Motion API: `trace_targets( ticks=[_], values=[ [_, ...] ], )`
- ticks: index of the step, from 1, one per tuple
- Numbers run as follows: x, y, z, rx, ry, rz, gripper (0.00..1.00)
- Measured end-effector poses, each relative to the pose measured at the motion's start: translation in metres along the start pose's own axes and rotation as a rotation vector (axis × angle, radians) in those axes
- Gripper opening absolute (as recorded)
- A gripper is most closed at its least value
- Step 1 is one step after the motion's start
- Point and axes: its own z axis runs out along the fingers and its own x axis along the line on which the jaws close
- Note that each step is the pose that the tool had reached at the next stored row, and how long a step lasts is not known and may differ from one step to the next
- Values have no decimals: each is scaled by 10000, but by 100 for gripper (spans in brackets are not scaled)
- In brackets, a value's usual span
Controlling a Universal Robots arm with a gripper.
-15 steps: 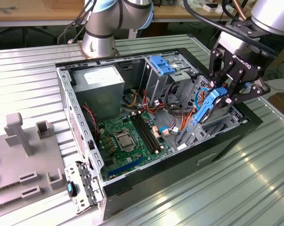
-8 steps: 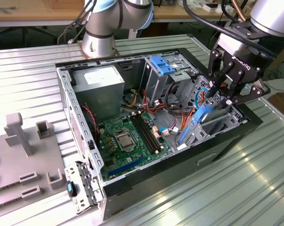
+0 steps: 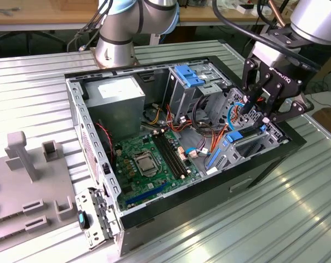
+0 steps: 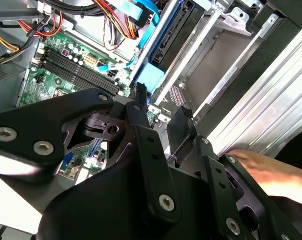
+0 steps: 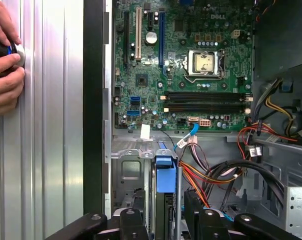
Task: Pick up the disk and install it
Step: 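Insert the disk into the insertion slot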
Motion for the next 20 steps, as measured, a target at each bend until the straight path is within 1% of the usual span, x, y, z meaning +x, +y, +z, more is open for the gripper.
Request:
trace_targets(
  ticks=[2, 3, 4, 8, 9, 20],
  values=[
    [0, 0, 5, 0, 0, 0, 43],
    [1, 0, 7, 0, 0, 0, 36],
    [1, 0, 9, 0, 1, 0, 36],
    [2, 1, 18, 0, 0, 0, 12],
    [2, 1, 20, 0, 0, 0, 11],
    [4, 2, 46, 0, -1, 0, 11]
  ],
)
